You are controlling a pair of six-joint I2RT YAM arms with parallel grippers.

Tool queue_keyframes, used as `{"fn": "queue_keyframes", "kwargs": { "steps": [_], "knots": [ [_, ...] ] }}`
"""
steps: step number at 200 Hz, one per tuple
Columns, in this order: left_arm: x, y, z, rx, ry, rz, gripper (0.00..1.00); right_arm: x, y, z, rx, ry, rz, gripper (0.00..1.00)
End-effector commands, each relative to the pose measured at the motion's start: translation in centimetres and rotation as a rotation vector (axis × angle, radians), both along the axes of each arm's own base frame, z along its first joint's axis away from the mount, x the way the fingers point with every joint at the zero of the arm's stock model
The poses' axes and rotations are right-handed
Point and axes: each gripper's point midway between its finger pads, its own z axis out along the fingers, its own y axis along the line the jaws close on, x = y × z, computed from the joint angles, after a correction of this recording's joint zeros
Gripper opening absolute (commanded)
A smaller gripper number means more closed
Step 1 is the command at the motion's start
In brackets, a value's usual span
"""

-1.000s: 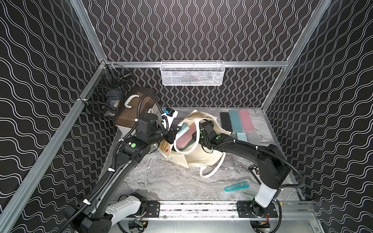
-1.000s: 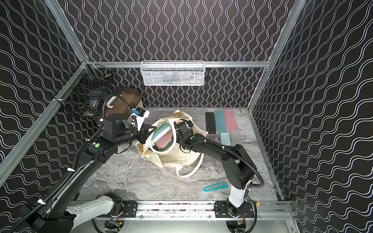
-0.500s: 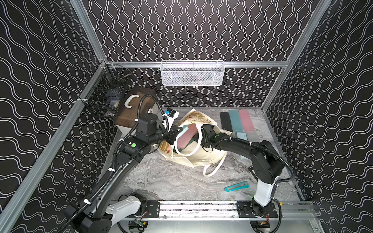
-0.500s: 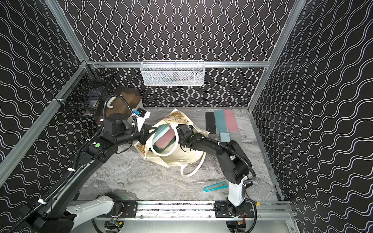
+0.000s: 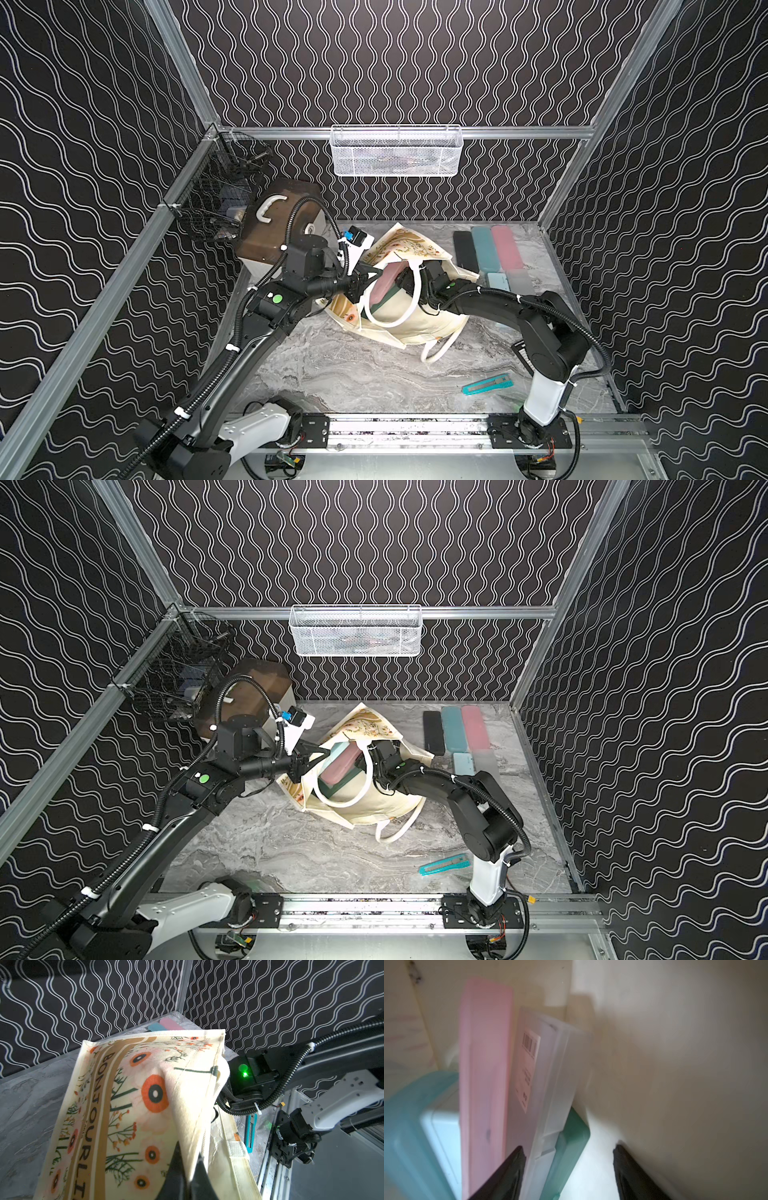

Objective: Take out the pencil case from the canvas bag
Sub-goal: Pick up the pencil case from the canvas bag.

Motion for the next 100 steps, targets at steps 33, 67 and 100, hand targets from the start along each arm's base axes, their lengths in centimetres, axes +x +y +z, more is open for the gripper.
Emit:
{"fn": "queue_keyframes", "kwargs": {
  "steps": [33, 67, 100],
  "knots": [
    [-3.1, -2.6, 1.6, -0.081, -0.049, -0.276, 0.0, 1.1, 0.3, 0.3, 0.06, -0.054, -0.004, 0.76],
    [-3.1, -2.8, 1.5, -0.081, -0.045, -0.287, 0.0, 1.1, -0.4, -1.3, -0.006, 0.002, -0.025, 0.73],
    [-3.1, -2.7, 1.7, -0.075, -0.053, -0.281, 0.0, 1.3, -1.5, -3.5, -0.031, 0.069, -0.061, 0.58]
  ]
}}
